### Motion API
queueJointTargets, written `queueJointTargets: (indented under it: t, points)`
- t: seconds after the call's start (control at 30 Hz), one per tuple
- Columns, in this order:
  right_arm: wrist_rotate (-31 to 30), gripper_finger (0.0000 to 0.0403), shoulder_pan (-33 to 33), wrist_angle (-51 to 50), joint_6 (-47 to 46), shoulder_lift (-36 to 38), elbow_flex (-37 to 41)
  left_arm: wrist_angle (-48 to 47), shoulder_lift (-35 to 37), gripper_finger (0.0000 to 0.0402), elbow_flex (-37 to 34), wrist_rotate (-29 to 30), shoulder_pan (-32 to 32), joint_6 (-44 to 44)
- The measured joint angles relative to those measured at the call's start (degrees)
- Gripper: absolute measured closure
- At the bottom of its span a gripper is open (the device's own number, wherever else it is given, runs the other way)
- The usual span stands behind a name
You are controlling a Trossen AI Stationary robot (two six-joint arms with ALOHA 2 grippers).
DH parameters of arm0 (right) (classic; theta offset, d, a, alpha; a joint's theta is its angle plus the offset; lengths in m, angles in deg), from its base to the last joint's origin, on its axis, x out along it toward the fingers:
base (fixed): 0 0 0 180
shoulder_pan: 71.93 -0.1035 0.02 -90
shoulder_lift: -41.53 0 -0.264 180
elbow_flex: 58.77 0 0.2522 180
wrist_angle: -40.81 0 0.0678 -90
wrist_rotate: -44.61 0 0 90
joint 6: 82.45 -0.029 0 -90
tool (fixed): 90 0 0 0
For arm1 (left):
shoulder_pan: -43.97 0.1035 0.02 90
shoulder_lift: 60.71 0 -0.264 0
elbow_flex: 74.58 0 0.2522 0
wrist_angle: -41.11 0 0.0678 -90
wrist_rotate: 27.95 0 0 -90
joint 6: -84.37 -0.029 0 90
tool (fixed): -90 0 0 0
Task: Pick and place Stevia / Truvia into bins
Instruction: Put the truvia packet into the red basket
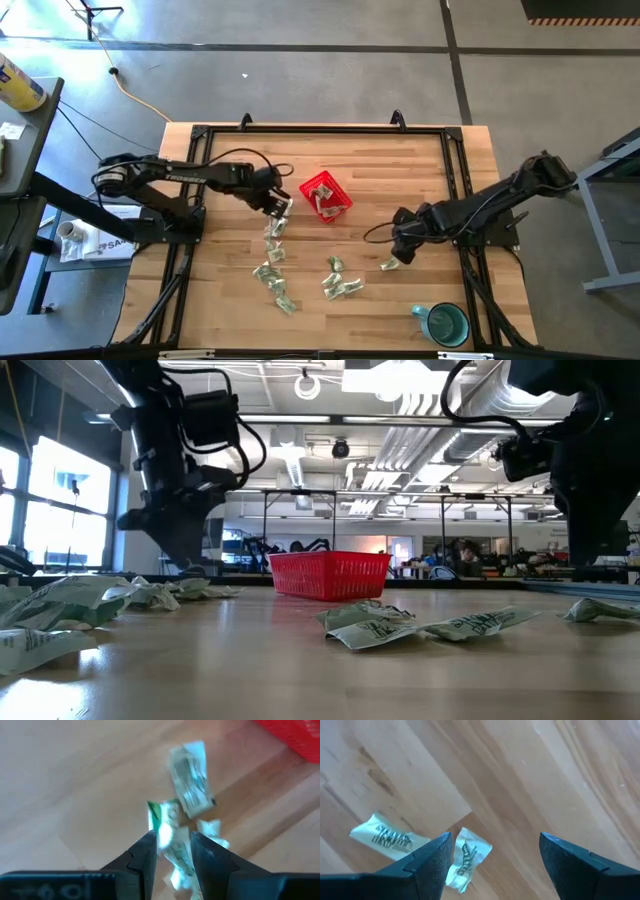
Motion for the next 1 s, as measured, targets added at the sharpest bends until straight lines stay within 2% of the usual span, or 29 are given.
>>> queueJointTargets:
  t: [0.27, 0.43, 0.7, 0.83, 1.0]
  points:
    - [-0.95, 0.0114, 3.05, 1.42, 0.27, -0.02, 0.0, 0.84, -5.43, 0.0247, 0.01, 1.68, -0.51, -1.04]
    - [-0.85, 0.0114, 3.84, 1.48, 0.29, -0.04, 0.0, 4.16, -8.38, 0.0247, 0.11, -0.12, -1.08, -0.96]
    - [-0.79, 0.0114, 3.82, 1.46, 0.22, -0.02, 0.0, 4.45, -8.82, 0.025, 0.2, 3.1, -1.24, -1.15]
    - [-0.81, 0.0114, 3.82, 1.46, 0.22, -0.04, -0.02, 4.47, -8.88, 0.0282, 0.15, 6.24, -1.18, -3.19]
    - [-1.28, 0.0114, 3.82, 1.44, 0.25, -0.04, -0.02, 4.45, -8.91, 0.036, 0.11, 9.6, -1.14, -6.04]
